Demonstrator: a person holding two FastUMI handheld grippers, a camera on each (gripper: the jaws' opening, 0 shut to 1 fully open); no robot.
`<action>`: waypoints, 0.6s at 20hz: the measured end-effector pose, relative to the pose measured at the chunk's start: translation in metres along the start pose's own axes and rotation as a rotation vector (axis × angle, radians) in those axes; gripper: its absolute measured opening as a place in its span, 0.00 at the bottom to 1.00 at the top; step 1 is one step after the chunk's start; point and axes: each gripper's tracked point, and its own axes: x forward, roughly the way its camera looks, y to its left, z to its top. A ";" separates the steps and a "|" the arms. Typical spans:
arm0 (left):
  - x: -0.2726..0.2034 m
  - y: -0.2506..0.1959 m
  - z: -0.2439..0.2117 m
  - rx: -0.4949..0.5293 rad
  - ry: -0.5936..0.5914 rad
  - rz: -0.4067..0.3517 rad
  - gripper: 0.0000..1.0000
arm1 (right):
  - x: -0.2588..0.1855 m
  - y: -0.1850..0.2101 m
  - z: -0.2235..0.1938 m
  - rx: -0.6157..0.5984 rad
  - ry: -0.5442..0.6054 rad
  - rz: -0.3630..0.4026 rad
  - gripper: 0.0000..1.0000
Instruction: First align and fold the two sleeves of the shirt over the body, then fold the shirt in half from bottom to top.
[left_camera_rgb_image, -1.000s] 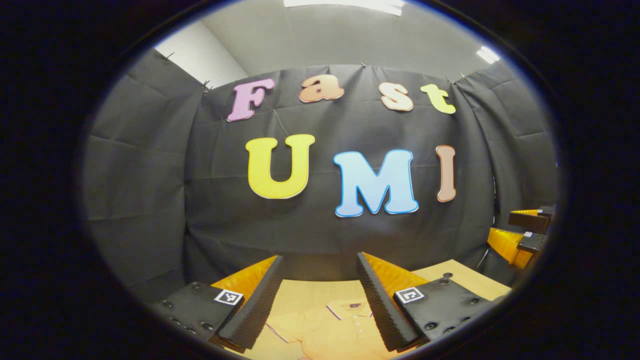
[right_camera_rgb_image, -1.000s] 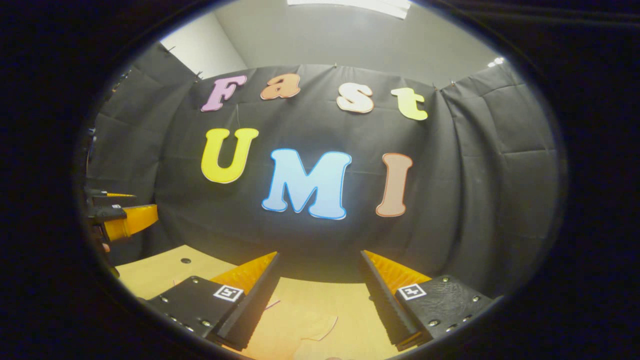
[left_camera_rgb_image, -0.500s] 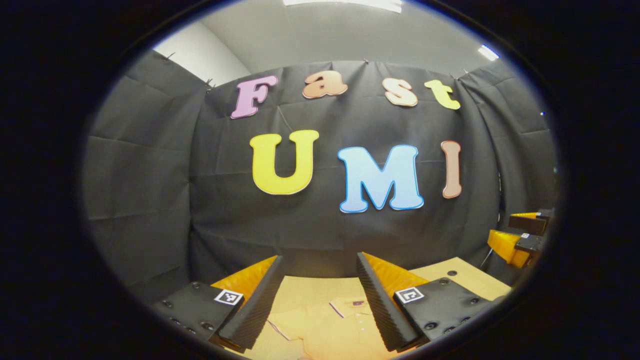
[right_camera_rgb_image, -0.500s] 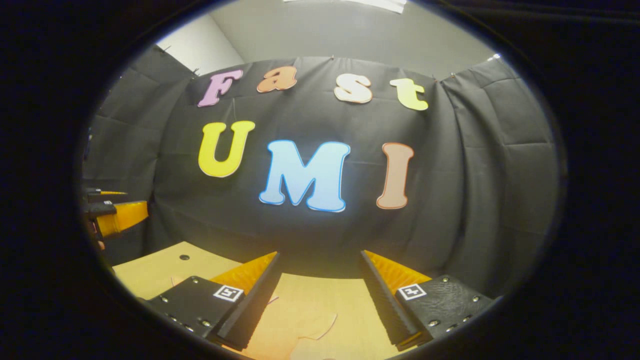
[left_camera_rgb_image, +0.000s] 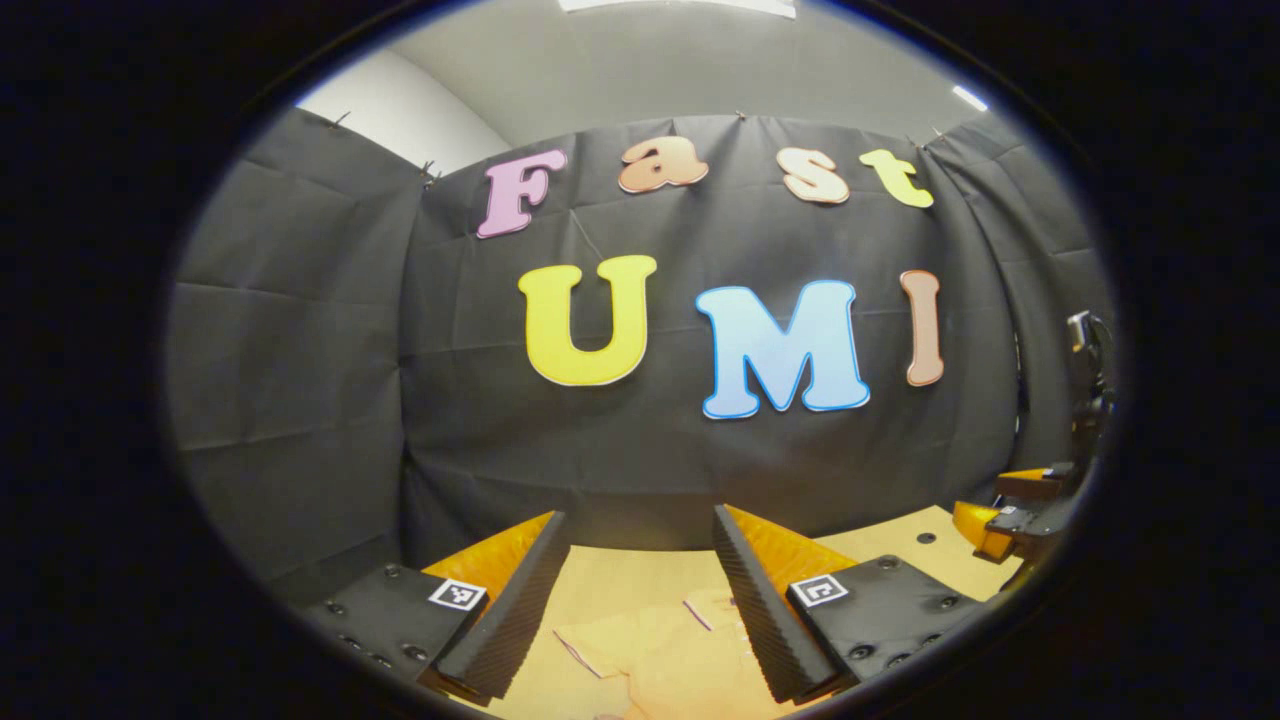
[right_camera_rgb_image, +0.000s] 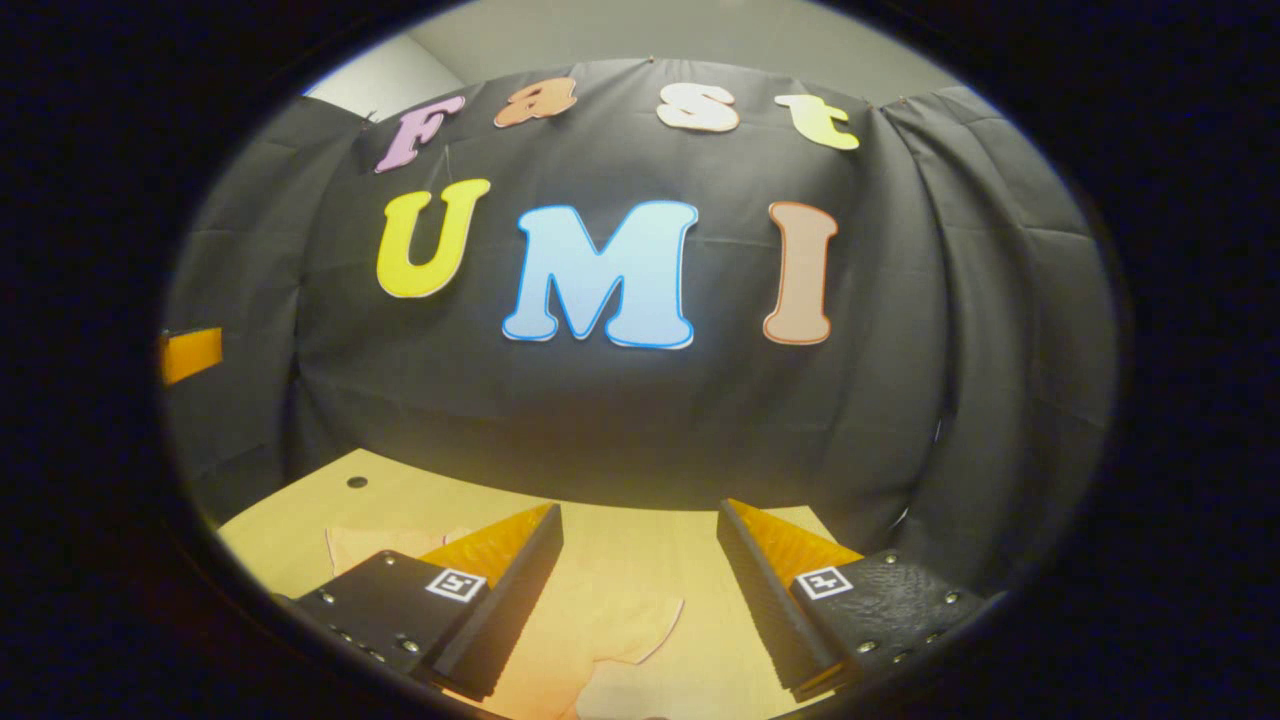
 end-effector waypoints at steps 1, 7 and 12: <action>0.000 0.002 -0.001 0.003 0.003 0.010 0.94 | 0.007 0.001 -0.012 0.004 0.027 0.006 0.97; -0.003 0.028 -0.011 0.012 0.027 0.072 0.94 | 0.050 0.003 -0.084 0.065 0.183 0.018 0.97; -0.002 0.043 -0.019 0.019 0.052 0.114 0.96 | 0.078 -0.005 -0.148 0.064 0.320 0.003 0.97</action>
